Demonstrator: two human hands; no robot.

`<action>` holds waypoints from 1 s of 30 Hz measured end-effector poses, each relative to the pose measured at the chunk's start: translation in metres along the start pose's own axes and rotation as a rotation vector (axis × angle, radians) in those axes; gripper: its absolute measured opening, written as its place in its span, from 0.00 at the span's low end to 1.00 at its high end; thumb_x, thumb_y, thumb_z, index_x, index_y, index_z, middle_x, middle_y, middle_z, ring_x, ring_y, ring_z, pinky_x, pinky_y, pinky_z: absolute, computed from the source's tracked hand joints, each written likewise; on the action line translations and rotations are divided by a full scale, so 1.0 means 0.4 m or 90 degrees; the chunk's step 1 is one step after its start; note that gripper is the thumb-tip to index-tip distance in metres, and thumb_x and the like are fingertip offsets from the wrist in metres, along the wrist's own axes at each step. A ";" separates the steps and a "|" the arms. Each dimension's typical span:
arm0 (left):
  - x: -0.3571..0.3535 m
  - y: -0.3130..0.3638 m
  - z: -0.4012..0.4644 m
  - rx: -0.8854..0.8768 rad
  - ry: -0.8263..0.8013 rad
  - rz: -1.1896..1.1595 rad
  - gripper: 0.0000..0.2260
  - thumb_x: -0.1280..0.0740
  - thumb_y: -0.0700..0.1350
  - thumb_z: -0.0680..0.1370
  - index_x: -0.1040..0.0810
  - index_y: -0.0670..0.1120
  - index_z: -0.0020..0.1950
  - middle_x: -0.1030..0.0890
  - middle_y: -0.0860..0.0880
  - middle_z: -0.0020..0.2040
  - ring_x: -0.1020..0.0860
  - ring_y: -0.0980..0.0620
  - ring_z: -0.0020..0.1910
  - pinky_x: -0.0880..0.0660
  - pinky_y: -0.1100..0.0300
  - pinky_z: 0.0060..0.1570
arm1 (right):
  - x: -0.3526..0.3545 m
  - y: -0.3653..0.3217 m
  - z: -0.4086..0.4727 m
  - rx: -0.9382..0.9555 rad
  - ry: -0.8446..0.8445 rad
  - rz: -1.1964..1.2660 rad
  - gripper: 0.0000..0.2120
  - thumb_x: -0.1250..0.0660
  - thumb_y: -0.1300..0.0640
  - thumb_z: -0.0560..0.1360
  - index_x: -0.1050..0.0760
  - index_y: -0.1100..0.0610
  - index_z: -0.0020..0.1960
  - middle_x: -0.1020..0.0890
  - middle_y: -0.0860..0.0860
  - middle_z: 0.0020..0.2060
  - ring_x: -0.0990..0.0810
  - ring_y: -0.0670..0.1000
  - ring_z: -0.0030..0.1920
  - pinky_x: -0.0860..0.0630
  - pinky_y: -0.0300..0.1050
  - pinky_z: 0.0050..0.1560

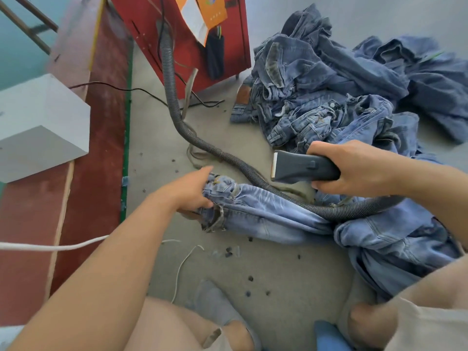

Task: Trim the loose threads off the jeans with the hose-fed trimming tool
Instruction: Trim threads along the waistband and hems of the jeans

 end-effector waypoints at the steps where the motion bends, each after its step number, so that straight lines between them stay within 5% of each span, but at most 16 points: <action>1: 0.003 -0.007 0.006 0.005 0.029 0.043 0.36 0.24 0.45 0.77 0.38 0.45 0.81 0.29 0.44 0.77 0.29 0.44 0.74 0.33 0.56 0.68 | 0.003 0.003 -0.002 -0.002 0.002 0.005 0.15 0.27 0.47 0.72 0.32 0.41 0.52 0.20 0.36 0.39 0.19 0.44 0.33 0.23 0.46 0.32; 3: 0.011 -0.016 0.014 0.006 0.093 -0.020 0.21 0.27 0.45 0.79 0.26 0.47 0.71 0.21 0.44 0.68 0.23 0.45 0.65 0.28 0.55 0.59 | 0.005 0.006 -0.005 -0.001 0.005 0.018 0.14 0.27 0.47 0.73 0.32 0.41 0.52 0.19 0.37 0.39 0.19 0.43 0.32 0.23 0.47 0.33; 5: 0.028 -0.026 0.013 0.009 0.160 -0.300 0.11 0.28 0.44 0.80 0.22 0.50 0.61 0.17 0.46 0.56 0.19 0.47 0.53 0.23 0.53 0.48 | 0.008 0.005 -0.006 -0.003 0.014 0.024 0.14 0.28 0.46 0.73 0.32 0.40 0.51 0.20 0.36 0.39 0.20 0.43 0.33 0.24 0.45 0.32; 8: 0.012 0.019 0.007 -0.019 0.139 -0.728 0.12 0.29 0.38 0.80 0.24 0.50 0.61 0.15 0.44 0.55 0.15 0.49 0.50 0.19 0.58 0.42 | 0.009 0.006 -0.006 -0.011 0.026 0.024 0.13 0.29 0.44 0.73 0.33 0.40 0.49 0.20 0.38 0.37 0.21 0.42 0.34 0.28 0.43 0.33; 10: -0.016 0.072 0.013 -0.021 0.088 -0.864 0.16 0.30 0.37 0.80 0.26 0.48 0.66 0.15 0.42 0.58 0.14 0.46 0.52 0.17 0.54 0.44 | 0.009 0.009 -0.007 -0.018 0.019 0.022 0.12 0.29 0.42 0.73 0.32 0.40 0.49 0.21 0.37 0.38 0.21 0.41 0.36 0.29 0.42 0.34; 18: -0.026 0.154 0.008 -0.017 0.035 -0.896 0.13 0.35 0.40 0.84 0.24 0.39 0.68 0.16 0.36 0.60 0.16 0.41 0.54 0.17 0.50 0.52 | 0.028 0.006 -0.012 -0.025 0.039 0.037 0.10 0.26 0.46 0.73 0.24 0.41 0.51 0.19 0.38 0.38 0.21 0.40 0.38 0.28 0.35 0.36; 26: -0.039 0.190 0.003 0.004 0.019 -0.906 0.14 0.34 0.41 0.83 0.24 0.37 0.67 0.17 0.34 0.59 0.17 0.36 0.57 0.19 0.42 0.57 | -0.032 -0.079 0.008 0.007 0.045 -0.052 0.10 0.30 0.47 0.76 0.27 0.46 0.54 0.20 0.46 0.41 0.22 0.52 0.43 0.24 0.53 0.46; 30: -0.037 0.215 -0.008 -0.011 -0.002 -0.913 0.13 0.32 0.38 0.82 0.25 0.35 0.66 0.17 0.33 0.57 0.16 0.38 0.50 0.18 0.43 0.54 | 0.003 -0.099 0.011 0.020 0.077 0.043 0.10 0.27 0.48 0.74 0.24 0.44 0.54 0.18 0.42 0.39 0.20 0.43 0.40 0.25 0.39 0.41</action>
Point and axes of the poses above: each hand's wrist, its own z-axis towards the middle knuckle, its own x-axis out of the back of the hand, y = z × x, the point moved 10 cm from there along z, towards the middle knuckle
